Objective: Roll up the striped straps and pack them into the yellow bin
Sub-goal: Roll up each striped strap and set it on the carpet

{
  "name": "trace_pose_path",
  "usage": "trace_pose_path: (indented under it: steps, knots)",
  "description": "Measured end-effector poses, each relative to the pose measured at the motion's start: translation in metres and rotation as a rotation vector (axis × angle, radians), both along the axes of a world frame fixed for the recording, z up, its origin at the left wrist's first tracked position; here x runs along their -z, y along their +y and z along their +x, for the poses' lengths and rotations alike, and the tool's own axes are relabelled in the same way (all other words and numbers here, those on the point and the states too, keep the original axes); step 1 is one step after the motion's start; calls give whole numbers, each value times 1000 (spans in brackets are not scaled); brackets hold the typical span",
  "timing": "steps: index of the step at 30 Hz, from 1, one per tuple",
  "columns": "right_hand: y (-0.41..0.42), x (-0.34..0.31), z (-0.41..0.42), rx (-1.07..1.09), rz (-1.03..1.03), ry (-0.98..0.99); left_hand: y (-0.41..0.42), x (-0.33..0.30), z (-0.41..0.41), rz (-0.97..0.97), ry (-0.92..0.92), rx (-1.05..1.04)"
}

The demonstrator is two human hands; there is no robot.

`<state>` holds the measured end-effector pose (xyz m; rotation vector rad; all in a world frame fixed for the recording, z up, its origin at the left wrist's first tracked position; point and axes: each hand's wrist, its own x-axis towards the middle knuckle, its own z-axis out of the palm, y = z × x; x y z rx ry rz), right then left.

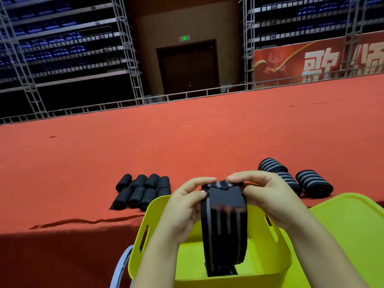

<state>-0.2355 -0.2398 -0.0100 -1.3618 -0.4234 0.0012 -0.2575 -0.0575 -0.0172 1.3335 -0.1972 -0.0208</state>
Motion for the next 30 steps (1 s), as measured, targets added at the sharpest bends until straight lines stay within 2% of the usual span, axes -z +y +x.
trace_pose_path:
  steps: [5,9,11,14,16,18,20,26,30]
  knots:
    - [1,0,0,143,-128,-149,-4,3,3,-93,2,16]
    - [1,0,-5,202,-194,-259,-7,5,-1,-21,-105,1]
    - [0,-1,-7,160,-174,-245,-6,5,-3,30,-150,-22]
    - [-5,-3,-11,-9,-29,-74,-4,5,-3,69,-197,-34]
    - [-7,-1,-12,-58,-134,-60,-3,5,-4,79,-213,-47]
    - [-6,4,-10,-47,-275,-117,-4,4,-5,78,-216,-43]
    - [-4,6,-9,-5,-328,-184,-6,2,-7,83,-222,-39]
    - [1,5,-12,137,-276,-285,-9,2,-12,161,-238,-61]
    - [4,10,-13,119,-256,-279,-8,3,-10,153,-254,-39]
